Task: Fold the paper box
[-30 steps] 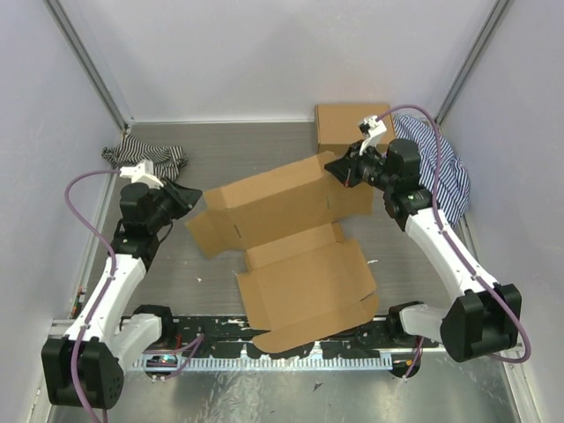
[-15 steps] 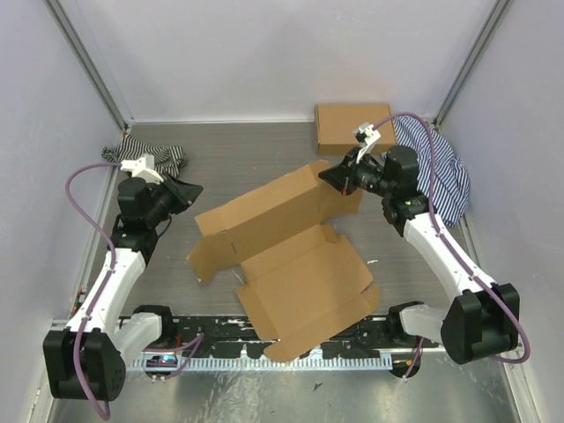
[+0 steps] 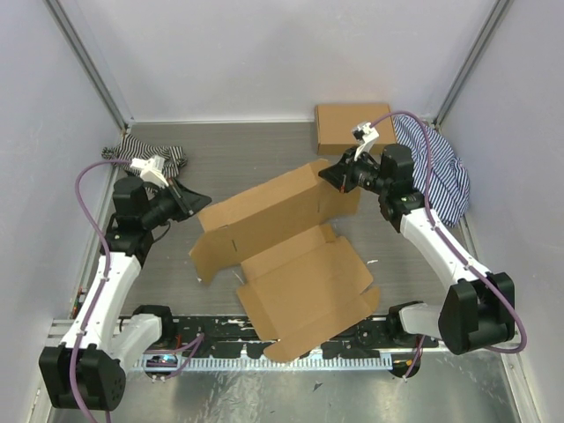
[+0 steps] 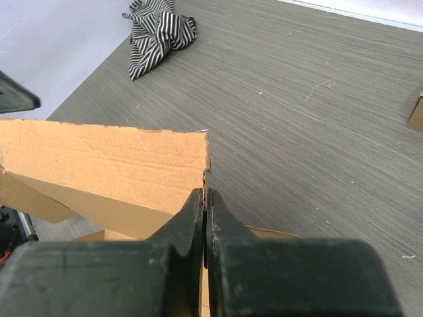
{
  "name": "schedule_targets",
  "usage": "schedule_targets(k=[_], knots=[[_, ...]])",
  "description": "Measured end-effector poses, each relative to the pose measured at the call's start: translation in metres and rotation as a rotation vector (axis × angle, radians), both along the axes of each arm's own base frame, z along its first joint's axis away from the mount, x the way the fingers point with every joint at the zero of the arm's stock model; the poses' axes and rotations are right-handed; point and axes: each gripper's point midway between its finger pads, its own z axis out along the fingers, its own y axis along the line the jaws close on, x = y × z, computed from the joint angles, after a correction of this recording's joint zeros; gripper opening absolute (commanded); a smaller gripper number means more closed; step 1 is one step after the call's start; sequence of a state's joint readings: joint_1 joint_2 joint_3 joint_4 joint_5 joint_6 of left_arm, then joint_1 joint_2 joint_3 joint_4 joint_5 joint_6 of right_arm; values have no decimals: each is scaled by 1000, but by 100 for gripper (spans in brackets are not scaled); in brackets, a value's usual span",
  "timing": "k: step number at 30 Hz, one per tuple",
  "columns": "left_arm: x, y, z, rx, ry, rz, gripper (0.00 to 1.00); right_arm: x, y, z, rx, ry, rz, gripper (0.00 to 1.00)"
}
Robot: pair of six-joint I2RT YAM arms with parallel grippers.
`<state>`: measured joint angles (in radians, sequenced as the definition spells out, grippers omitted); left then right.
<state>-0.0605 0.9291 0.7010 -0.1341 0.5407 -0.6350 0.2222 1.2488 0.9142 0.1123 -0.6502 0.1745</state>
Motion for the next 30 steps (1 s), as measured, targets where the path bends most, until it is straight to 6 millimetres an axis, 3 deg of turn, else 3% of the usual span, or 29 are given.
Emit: schedule_targets(k=[7,13,26,30], knots=[[-18,-4,18,16,-5,-52,17,8,-4,-1,-10,2,-43,1],[-28,-9,18,6,23,-100,17,10,-5,-4,-12,15,-53,1],[-34,-18,49,-18,-3,-146,17,15,-7,-11,-13,39,-78,1],[-30,-11,46,39,16,-102,32,15,-7,-10,-8,40,-78,1]])
